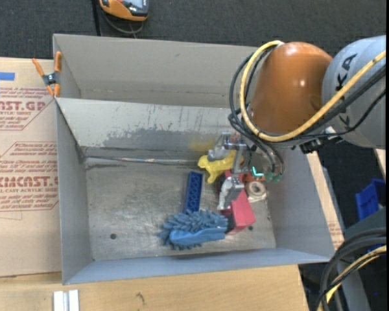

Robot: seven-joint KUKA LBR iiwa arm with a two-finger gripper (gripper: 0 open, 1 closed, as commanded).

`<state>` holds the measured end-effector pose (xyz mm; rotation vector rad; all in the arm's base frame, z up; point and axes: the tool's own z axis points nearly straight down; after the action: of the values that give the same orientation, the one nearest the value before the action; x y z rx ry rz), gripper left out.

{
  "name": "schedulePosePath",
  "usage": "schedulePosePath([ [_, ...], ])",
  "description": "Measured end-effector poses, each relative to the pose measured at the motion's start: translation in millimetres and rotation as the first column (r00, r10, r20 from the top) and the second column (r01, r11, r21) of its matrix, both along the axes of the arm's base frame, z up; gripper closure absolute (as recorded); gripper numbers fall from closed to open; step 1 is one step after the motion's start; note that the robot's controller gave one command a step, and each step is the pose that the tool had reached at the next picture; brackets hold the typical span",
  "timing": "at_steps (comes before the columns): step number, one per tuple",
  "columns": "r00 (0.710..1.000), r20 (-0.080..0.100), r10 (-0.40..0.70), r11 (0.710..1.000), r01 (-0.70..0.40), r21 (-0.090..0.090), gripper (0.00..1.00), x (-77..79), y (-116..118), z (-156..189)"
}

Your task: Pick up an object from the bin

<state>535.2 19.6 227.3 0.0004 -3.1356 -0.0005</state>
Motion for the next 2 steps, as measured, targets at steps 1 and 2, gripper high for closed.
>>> schedulePosePath([
  [1, 1.0, 0.008, 0.0, 1.0, 0.0, 0.0, 0.0, 1.6, 0.0, 3.8],
  [2, 0.996, 0.011, 0.093, 0.996, -0.093, -0.001, 0.0, -11.9, 0.5, -48.7],
])
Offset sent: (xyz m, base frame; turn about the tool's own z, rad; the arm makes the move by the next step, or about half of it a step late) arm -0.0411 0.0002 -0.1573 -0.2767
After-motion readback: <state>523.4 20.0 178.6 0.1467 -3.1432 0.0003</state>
